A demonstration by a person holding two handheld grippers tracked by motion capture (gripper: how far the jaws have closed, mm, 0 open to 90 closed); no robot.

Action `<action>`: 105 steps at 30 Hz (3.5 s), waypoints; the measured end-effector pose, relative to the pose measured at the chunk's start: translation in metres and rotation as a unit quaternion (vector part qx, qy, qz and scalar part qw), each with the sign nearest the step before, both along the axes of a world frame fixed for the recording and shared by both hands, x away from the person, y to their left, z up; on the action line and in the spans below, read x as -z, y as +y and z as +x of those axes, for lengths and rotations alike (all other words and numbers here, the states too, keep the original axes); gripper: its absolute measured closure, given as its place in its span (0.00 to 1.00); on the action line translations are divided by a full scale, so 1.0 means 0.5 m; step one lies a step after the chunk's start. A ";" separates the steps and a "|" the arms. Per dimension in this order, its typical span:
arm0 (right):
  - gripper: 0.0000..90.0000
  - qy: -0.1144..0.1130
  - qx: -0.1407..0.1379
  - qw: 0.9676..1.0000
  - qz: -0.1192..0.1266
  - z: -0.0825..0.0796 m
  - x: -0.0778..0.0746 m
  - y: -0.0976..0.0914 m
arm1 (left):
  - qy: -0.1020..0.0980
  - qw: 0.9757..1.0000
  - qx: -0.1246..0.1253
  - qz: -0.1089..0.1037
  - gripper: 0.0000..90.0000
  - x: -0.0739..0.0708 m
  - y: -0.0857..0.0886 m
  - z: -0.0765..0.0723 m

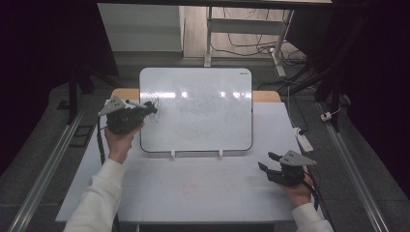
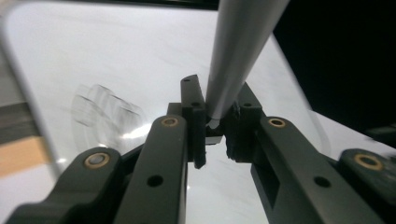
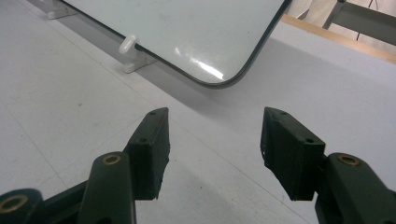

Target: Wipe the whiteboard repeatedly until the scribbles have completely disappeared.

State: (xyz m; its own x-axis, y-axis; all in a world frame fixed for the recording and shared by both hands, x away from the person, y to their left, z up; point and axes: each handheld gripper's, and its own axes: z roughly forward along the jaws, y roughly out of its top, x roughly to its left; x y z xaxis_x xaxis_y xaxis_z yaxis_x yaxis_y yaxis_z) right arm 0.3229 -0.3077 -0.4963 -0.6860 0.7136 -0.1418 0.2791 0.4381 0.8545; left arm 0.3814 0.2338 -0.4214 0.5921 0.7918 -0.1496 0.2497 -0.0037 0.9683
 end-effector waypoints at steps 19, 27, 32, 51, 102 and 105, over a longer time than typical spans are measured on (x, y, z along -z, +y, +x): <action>0.47 0.007 0.002 1.000 0.000 0.004 0.005 0.001 | 0.003 0.997 -0.062 0.034 0.87 0.007 0.035 0.150; 0.47 0.009 0.000 1.000 -0.001 0.002 0.005 0.004 | 0.006 0.998 -0.020 0.065 0.87 0.018 -0.016 0.140; 0.47 0.007 0.005 1.000 0.002 0.001 0.003 0.001 | 0.008 0.996 -0.068 0.049 0.87 0.008 0.029 0.141; 0.47 0.010 0.002 1.000 0.008 0.001 0.004 0.000 | 0.006 0.998 -0.040 0.051 0.87 0.031 -0.010 0.129; 0.47 0.014 -0.002 1.000 -0.001 0.000 0.008 0.007 | -0.010 0.997 -0.023 0.077 0.87 0.052 -0.044 0.105; 0.47 0.014 -0.002 1.000 0.001 0.001 0.007 0.005 | -0.010 0.996 -0.062 0.068 0.87 0.036 0.001 0.115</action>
State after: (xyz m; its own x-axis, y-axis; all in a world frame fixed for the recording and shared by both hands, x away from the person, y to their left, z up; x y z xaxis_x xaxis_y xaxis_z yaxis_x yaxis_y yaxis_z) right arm 0.3234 -0.3050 -0.4999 -0.6918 0.7117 -0.1219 0.3009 0.4377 0.8473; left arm 0.4391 0.2343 -0.4392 0.4899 0.8714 -0.0249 0.2369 -0.1056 0.9658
